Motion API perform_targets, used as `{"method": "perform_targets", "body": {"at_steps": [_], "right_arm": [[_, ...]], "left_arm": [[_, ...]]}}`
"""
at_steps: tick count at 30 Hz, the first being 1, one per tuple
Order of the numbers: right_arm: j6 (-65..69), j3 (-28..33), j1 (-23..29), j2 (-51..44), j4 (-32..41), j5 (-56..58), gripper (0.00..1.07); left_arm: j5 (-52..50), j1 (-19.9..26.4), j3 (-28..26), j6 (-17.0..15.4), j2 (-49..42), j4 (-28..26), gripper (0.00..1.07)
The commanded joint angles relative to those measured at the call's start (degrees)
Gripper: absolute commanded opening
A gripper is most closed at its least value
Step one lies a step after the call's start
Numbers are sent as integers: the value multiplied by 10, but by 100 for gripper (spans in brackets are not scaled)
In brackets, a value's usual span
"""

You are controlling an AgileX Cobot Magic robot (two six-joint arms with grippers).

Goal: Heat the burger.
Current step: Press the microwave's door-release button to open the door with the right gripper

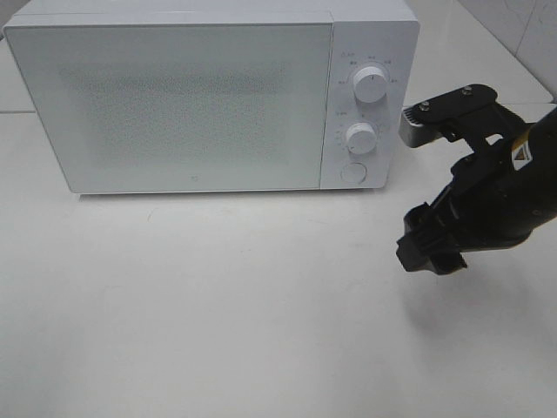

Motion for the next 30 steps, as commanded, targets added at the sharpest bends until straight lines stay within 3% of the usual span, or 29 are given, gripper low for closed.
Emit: {"method": "perform_targets", "body": {"at_steps": [1, 9, 11, 20, 30], "right_arm": [[-6, -6, -3, -22, -9, 55, 75], [-6, -6, -3, -103, -9, 168, 75], [-6, -6, -3, -160, -9, 206, 75], [-6, -6, -5, -268, -9, 244, 75], [-23, -6, -121, -445, -9, 294, 75]], "left_arm": [[-9, 1, 0, -3, -11, -2, 101], [-9, 1, 0, -3, -11, -2, 101], [-9, 1, 0, -3, -11, -2, 101], [-9, 1, 0, -3, -11, -2, 101], [-9, 1, 0, -3, -11, -2, 101]]}}
